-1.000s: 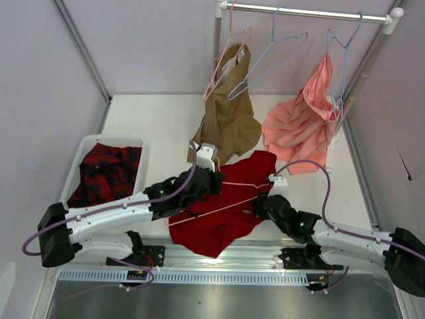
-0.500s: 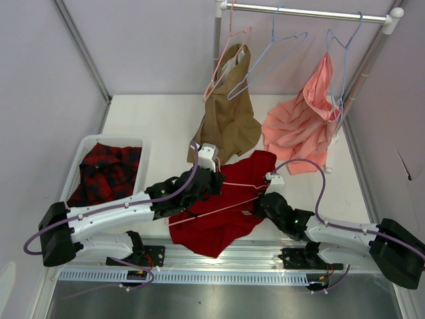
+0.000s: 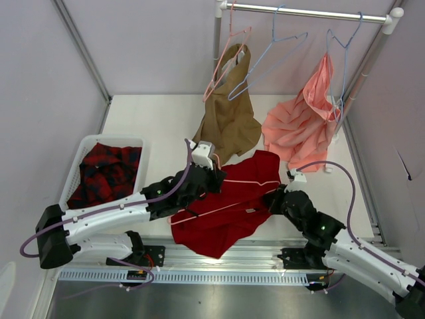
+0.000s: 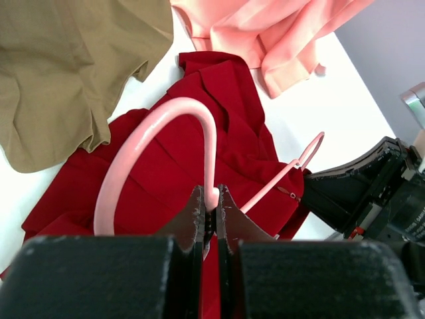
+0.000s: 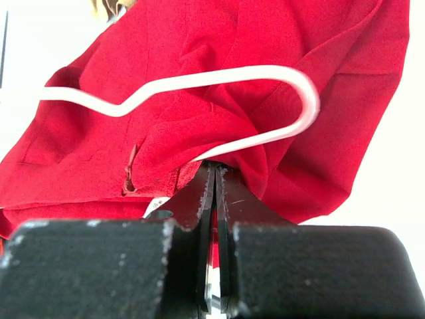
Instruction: Place the skirt on the hanger
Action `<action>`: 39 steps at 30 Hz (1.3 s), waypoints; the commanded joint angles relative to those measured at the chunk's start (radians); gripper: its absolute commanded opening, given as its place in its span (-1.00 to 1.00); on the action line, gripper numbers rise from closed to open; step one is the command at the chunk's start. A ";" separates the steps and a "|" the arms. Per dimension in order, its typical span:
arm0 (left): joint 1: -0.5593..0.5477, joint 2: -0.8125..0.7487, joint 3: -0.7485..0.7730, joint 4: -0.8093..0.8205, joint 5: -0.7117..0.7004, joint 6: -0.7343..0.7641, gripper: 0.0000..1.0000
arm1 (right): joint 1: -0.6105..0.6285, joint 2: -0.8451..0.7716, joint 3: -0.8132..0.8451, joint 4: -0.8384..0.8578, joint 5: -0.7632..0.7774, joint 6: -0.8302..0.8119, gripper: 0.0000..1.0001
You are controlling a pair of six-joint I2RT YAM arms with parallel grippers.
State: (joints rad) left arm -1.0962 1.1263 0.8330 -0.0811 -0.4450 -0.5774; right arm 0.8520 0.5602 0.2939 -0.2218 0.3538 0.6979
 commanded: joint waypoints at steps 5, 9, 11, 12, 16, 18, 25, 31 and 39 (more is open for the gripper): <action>0.016 -0.037 0.023 -0.011 -0.018 0.002 -1.00 | -0.036 -0.072 0.080 -0.129 -0.056 0.018 -1.00; 0.050 -0.043 -0.003 -0.028 -0.003 -0.019 -1.00 | -0.065 -0.124 0.108 -0.160 -0.096 0.009 -1.00; 0.062 -0.062 -0.027 -0.020 0.005 -0.027 -1.00 | -0.114 -0.125 0.128 -0.177 -0.168 -0.006 -1.00; 0.070 -0.085 -0.046 0.003 0.009 -0.029 -1.00 | -0.135 -0.118 0.148 -0.182 -0.199 -0.018 -1.00; 0.082 -0.135 -0.093 0.052 0.028 -0.039 -1.00 | -0.247 -0.074 0.177 -0.177 -0.367 -0.041 -1.00; 0.085 -0.149 -0.097 0.067 0.045 -0.030 -1.00 | -0.330 -0.069 0.180 -0.162 -0.478 -0.049 -1.00; 0.085 -0.261 -0.196 0.188 0.074 -0.016 -1.00 | -0.752 0.035 0.206 -0.064 -0.945 -0.068 -1.00; 0.085 -0.286 -0.210 0.184 0.075 0.048 -1.00 | -1.079 0.196 0.208 0.082 -1.297 -0.023 -1.00; 0.062 -0.224 -0.238 0.207 0.081 0.096 -1.00 | -1.085 0.233 0.211 0.124 -1.270 0.012 -1.00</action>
State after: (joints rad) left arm -1.0248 0.8822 0.6155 0.1425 -0.3592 -0.5663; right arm -0.2138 0.7929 0.4568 -0.1856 -0.9089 0.6998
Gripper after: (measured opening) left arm 0.066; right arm 0.010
